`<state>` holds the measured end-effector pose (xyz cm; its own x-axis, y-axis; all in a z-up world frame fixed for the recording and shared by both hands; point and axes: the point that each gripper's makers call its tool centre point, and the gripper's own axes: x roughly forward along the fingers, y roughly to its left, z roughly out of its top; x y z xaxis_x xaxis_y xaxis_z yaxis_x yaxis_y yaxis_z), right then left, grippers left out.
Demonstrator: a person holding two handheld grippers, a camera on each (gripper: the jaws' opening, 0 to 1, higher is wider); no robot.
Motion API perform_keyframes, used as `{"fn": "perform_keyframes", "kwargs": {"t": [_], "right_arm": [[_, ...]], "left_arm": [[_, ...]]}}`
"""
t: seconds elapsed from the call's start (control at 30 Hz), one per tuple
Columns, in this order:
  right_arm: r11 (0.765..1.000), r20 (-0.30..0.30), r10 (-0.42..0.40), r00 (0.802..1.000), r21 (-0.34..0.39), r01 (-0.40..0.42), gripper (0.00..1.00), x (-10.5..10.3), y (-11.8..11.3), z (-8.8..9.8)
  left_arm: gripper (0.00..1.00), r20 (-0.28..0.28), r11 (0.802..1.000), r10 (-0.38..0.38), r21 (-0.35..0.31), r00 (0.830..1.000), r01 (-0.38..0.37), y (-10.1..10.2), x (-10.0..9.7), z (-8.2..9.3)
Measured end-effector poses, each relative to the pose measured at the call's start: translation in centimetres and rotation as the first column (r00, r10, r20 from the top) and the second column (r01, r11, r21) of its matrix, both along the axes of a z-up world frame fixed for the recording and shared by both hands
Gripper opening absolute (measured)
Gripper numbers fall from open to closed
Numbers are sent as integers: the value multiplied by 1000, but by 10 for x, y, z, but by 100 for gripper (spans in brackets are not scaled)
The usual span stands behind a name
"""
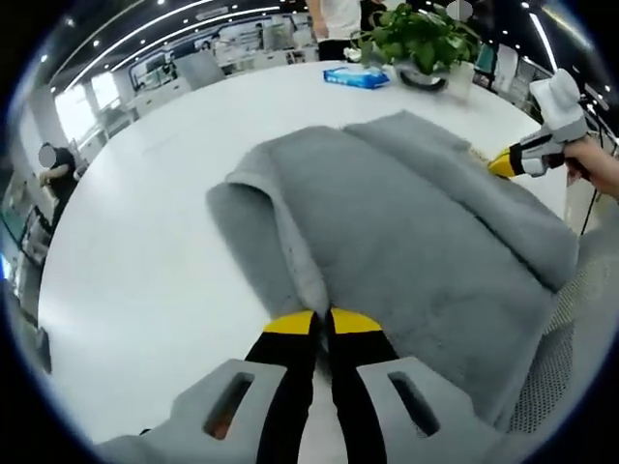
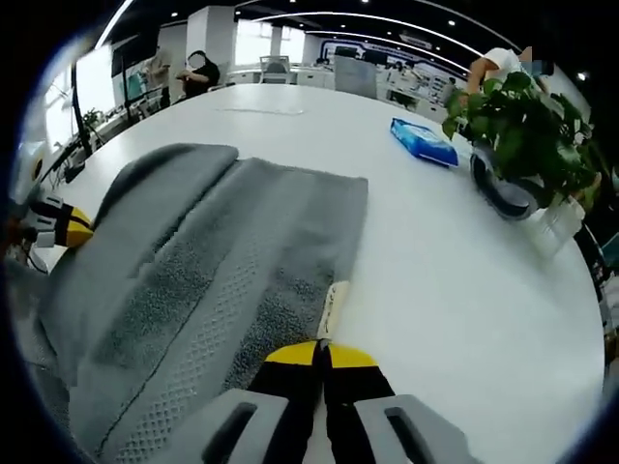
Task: Open the folded towel by lifting each exposed corner and separating the folded layers until the towel lies flat within the target outline without major curled edges
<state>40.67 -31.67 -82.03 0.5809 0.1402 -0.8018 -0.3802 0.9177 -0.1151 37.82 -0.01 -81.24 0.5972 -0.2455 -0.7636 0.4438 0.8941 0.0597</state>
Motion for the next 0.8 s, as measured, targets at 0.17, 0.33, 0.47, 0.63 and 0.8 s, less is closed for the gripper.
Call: {"fn": "perform_keyframes", "kwargs": {"t": [0.17,0.33,0.47,0.63,0.8], "right_arm": [[999,-5,28,1000,-47,-28,0,-1,-6,0],[998,-9,38,999,-58,-38,0,-2,-5,0],[998,-11,35,999,-49,-35,0,-1,-6,0],[999,-16,21,1000,-31,-22,0,-2,-7,0],[999,-19,21,1000,-32,-22,0,-2,-7,0]], "left_arm": [[4,7,996,-50,72,999,50,13,3,0],[4,-9,997,-57,59,998,58,15,5,0],[4,-6,993,-86,78,996,86,17,7,0],[4,-15,991,-97,90,995,98,26,9,1],[4,-23,993,-84,78,996,85,31,8,1]]}}
